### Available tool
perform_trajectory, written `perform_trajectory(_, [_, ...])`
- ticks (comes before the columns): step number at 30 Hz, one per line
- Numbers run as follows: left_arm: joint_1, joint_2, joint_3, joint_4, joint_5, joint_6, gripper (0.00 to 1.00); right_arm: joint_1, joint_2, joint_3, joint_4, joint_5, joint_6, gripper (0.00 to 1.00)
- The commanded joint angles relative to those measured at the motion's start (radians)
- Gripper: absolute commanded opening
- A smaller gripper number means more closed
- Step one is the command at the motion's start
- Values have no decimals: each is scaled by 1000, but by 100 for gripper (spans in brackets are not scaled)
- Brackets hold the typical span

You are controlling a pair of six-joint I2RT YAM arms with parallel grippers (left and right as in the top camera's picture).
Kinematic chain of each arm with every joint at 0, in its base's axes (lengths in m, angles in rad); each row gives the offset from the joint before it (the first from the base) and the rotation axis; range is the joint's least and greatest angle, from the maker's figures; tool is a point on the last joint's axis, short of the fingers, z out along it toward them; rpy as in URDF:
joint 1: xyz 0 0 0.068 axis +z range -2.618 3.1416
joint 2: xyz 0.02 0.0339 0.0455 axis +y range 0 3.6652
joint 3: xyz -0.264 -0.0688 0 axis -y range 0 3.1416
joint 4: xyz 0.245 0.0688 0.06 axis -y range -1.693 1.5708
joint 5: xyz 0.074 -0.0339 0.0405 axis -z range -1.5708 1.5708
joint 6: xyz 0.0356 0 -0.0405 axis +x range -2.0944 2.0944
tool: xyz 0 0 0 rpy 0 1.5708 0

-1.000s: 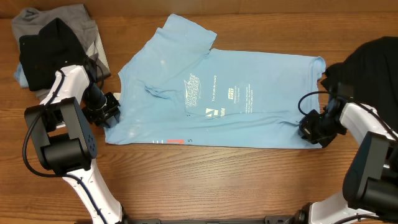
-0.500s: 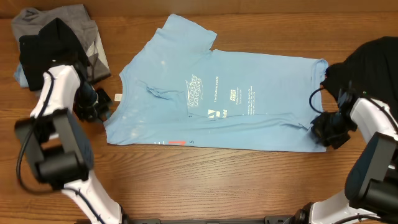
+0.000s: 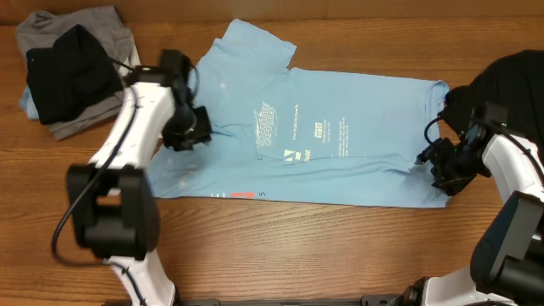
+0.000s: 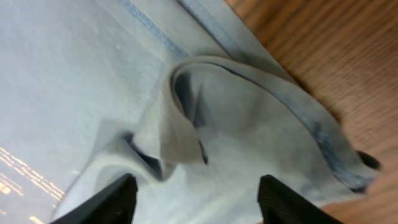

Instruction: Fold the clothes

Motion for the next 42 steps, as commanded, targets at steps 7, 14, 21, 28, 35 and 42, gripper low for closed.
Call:
perform_trajectory(7, [-9, 138, -3, 22, 5, -11, 36, -2, 14, -40, 90, -24, 3, 45])
perform_trajectory(14, [-9, 142, -4, 34, 5, -11, 38, -2, 35, -40, 113, -19, 3, 46])
perform_trajectory(21, [-9, 142, -4, 33, 5, -7, 40, -2, 104, -40, 130, -25, 4, 43])
perform_trajectory(28, [-9, 142, -4, 34, 4, -7, 40, -3, 104, -35, 148, -15, 26, 27])
perform_trajectory(35, [-9, 142, -3, 34, 4, -6, 40, -4, 103, 17, 127, -16, 26, 24])
perform_trajectory(42, [-9, 142, -4, 34, 2, -3, 41, -4, 103, 41, 141, -3, 49, 15])
